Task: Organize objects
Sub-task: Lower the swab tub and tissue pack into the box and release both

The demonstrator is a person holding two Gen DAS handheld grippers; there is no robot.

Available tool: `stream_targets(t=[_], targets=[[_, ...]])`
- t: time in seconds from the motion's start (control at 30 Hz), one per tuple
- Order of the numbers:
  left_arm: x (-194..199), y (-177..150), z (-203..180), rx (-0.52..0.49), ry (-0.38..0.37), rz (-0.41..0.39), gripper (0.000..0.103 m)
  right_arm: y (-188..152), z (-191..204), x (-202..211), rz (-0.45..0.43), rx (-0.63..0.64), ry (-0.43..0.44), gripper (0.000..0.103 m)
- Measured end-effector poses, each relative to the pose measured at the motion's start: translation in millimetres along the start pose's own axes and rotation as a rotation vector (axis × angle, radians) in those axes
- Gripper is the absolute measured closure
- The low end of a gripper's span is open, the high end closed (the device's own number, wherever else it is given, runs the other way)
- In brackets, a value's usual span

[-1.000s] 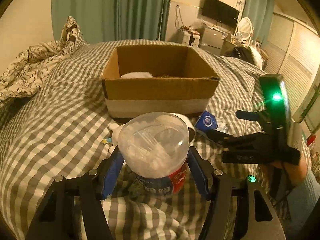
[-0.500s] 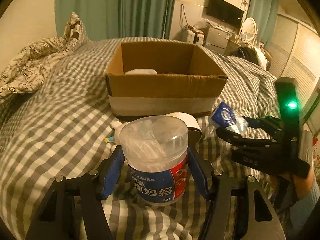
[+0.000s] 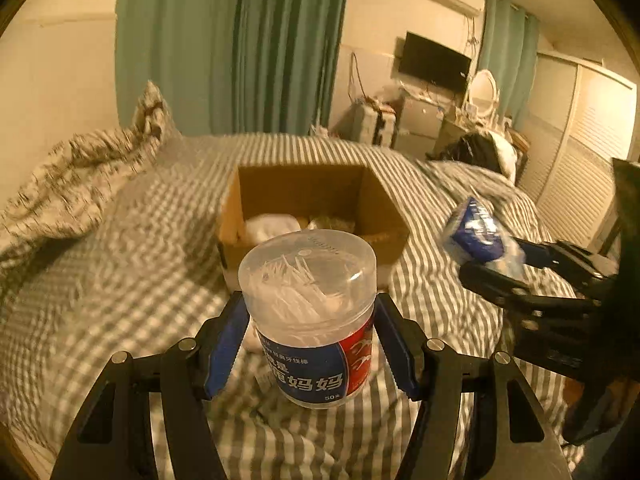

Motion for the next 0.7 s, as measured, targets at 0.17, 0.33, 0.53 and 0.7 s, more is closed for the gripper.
stream_targets(t=[0.17, 0.33, 0.53, 0.7], targets=[[3.5, 38.3, -6.9, -0.027, -0.001, -0.059, 0.038, 38.0, 0.7, 26.9, -0.085, 0.04, -0.012, 0.04], [-11.1, 86.2, -11.4, -0.047, 0.013, -0.112, 0.038, 77.9, -1.3, 25.4, -0.13, 0.053, 0.015, 0.04], [-50.0, 134.7, 0.0, -0.036, 0.032, -0.129, 0.038, 121.2, -18.1, -6.6, -0.146, 0.044, 0.008, 0.04], [-92.7, 153.1, 10.5, -0.037, 0.05, -0.105, 0.038, 147.6, -36.4, -46.1, -0.13, 0.014, -0.003, 0.04]])
Point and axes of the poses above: each gripper's, at about its wrist camera, not at the fingertips, and x roughly against the way its jaws point, z to its left, y to its top, the point moved 8 cm from there along -x, roughly the way its jaws point, and after that the axes turned 3 degrees about x, right-handed, at the moved point
